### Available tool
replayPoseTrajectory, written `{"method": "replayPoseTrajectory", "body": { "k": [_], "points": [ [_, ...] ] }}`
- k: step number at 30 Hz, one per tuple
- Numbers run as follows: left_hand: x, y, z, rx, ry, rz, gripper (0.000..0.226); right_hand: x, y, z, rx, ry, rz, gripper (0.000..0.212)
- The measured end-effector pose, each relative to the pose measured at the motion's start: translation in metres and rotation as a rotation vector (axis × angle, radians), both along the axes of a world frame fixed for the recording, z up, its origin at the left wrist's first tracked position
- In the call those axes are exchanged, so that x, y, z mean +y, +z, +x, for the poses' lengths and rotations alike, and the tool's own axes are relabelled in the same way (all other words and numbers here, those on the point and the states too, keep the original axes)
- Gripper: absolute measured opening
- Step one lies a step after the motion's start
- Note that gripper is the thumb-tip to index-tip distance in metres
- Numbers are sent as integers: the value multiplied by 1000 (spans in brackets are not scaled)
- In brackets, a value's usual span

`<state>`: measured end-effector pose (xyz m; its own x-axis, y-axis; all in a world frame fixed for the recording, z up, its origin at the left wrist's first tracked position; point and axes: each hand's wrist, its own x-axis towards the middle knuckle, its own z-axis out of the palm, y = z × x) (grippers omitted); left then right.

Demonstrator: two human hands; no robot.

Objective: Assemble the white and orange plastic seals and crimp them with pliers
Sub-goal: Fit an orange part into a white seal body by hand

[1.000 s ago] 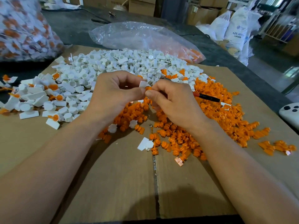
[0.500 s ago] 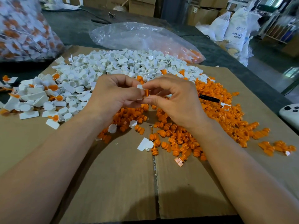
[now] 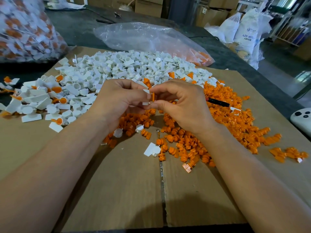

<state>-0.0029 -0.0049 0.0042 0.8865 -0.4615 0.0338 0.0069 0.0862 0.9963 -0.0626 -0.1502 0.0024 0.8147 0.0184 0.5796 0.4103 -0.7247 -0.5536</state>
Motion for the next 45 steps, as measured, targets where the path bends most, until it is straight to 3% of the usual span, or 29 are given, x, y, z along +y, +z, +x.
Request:
{"method": "replayPoseTrajectory", "body": {
  "k": [15, 45],
  "points": [
    [1, 4, 0, 117, 14, -45, 28, -3, -1, 1, 15, 1, -10, 30],
    [-1, 2, -2, 0, 36, -41, 17, -1, 3, 0, -4, 4, -11, 30]
  ]
}}
